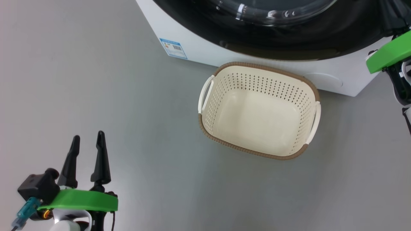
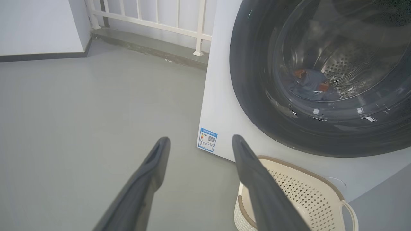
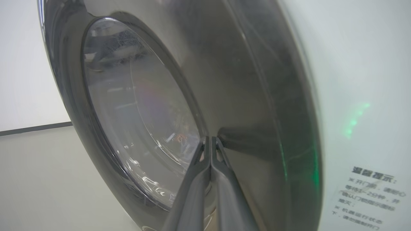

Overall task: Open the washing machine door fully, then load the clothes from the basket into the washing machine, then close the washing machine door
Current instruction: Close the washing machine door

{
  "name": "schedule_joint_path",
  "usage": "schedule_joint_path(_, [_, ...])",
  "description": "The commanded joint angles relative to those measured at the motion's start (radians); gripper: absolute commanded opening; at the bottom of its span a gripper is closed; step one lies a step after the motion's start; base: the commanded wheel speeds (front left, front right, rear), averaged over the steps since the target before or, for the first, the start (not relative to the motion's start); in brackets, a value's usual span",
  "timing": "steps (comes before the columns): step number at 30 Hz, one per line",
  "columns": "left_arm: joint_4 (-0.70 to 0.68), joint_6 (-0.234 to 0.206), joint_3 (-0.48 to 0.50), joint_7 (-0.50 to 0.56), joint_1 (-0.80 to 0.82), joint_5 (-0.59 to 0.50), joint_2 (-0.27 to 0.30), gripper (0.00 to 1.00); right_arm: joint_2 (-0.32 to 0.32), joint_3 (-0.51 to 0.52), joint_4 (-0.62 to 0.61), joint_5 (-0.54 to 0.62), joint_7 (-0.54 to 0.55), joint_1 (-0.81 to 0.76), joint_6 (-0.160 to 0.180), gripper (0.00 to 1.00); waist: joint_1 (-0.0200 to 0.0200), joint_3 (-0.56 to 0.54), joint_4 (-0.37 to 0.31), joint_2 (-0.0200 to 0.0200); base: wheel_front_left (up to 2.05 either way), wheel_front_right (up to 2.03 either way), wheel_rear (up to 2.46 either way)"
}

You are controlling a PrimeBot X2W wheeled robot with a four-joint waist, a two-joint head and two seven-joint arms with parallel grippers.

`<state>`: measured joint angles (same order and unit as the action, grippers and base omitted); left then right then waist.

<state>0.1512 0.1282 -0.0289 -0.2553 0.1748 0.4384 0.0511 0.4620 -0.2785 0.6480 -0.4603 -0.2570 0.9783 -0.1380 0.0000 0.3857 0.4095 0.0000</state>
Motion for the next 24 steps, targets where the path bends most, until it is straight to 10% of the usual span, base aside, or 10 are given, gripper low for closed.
schedule_joint_path(1, [-0.015,0.002,0.036,-0.006,0.018,0.003,0.033,1.0,-0.007,-0.001,-0.036,0.001,-0.005,-0.037,0.007,0.3,0.0,-0.019,-0.009,0.0,0.0,0.0,0.0])
schedule_joint_path(3, [-0.012,0.002,0.039,-0.006,0.013,0.002,0.036,1.0,-0.015,0.001,-0.052,-0.001,-0.005,-0.065,0.007,0.66,0.0,-0.036,-0.017,0.0,0.0,0.0,0.0])
schedule_joint_path(4, [-0.01,0.002,0.04,-0.006,0.01,0.003,0.038,1.0,-0.02,0.002,-0.061,-0.002,-0.005,-0.08,0.007,1.0,0.0,-0.045,-0.023,0.0,0.0,0.0,0.0])
schedule_joint_path(24, [0.004,0.002,0.014,-0.006,-0.026,-0.004,0.081,1.0,-0.113,-0.011,-0.229,-0.035,-0.005,-0.384,0.007,1.0,0.0,-0.233,-0.2,0.0,0.0,0.0,0.0])
